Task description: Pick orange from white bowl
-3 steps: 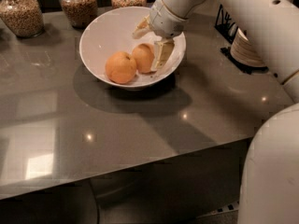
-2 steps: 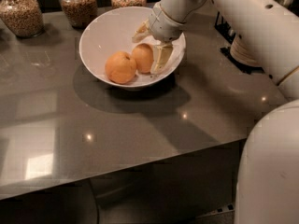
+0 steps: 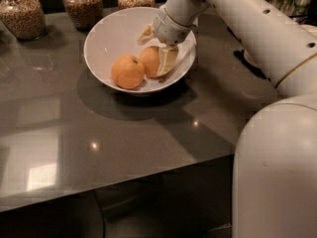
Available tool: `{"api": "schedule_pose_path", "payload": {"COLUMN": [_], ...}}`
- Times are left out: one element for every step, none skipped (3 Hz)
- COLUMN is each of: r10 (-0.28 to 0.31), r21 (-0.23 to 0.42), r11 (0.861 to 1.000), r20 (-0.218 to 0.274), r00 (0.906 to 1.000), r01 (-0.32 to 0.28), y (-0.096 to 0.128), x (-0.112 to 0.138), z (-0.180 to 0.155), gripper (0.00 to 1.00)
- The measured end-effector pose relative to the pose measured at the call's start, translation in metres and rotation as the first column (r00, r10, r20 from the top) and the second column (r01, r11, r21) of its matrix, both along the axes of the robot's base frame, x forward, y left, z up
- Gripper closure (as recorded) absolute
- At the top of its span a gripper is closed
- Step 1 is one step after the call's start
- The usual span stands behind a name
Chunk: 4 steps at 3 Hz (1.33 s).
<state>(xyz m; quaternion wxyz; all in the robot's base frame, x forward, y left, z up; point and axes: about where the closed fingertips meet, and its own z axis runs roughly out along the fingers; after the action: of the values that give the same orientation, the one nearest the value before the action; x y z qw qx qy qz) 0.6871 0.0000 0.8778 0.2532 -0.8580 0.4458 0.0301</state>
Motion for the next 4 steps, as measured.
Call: {"api": "schedule_pose_path", "payload": {"r10": [0.015, 0.039, 0.038, -0.013], "r21": [-0.02, -0.058, -0.077, -0.045], "r11": [1.0, 0.997, 0.996, 0.999], "r20": [0.003, -0.024, -0.05, -0.06], "r00": [0.9999, 0.9989, 0.998, 0.9981], "r01": [-0.015, -0.04, -0.042, 0.011], "y": [0.004, 0.002, -0.003, -0.007], "x": [0.011, 0.007, -0.002, -0.007], "z": [-0.01, -0.023, -0.023, -0.001], "gripper": [0.34, 0.53, 0.76, 0.98]}}
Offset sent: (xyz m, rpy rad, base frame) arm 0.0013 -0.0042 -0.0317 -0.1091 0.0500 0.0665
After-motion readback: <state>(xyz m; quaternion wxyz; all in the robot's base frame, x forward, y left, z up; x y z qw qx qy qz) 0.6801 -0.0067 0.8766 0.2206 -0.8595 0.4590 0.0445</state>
